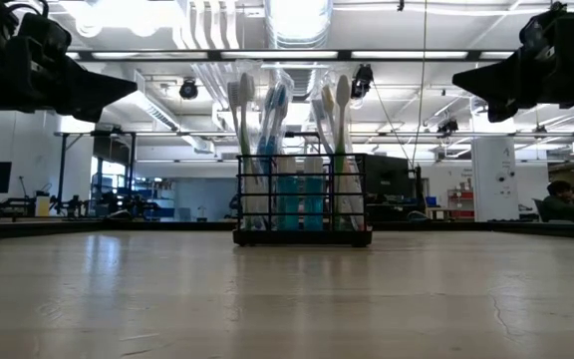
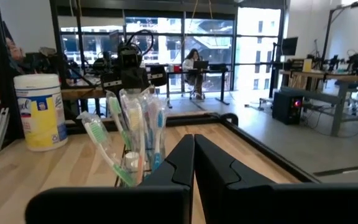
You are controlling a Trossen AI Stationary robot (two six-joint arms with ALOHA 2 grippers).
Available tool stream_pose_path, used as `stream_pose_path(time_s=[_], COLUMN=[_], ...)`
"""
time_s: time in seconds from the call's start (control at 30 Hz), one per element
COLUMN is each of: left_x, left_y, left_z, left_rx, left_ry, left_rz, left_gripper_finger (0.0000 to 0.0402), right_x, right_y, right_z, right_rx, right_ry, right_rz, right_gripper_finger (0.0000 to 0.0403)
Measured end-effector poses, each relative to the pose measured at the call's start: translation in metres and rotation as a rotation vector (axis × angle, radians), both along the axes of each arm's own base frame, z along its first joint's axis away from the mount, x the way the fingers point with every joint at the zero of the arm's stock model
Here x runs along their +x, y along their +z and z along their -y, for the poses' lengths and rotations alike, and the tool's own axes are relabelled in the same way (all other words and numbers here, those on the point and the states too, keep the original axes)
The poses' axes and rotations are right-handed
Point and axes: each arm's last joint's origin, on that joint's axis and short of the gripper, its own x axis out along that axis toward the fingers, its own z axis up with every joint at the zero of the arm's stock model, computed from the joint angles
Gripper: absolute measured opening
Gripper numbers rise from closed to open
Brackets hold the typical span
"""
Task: Pick & Place toothbrushing station
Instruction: Return to Home Position
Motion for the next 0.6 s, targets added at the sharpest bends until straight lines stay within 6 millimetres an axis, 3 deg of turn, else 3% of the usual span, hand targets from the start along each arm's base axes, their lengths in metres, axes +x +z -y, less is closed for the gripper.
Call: stream_pose_path(time_s=[0.6], left_x=[0.0], left_y=[-0.0001], left_z=[0.0], left_rx=[0.009], left_ry=[0.002], left_rz=[-0.003], left_gripper_finger=[0.0009], right_x=[-0.0002], right_y=[0.0017], right_z=[0.0], right_rx=[-0.038], right_ry=[-0.007], right_rz=[0.01], right_gripper_finger=[0.0008])
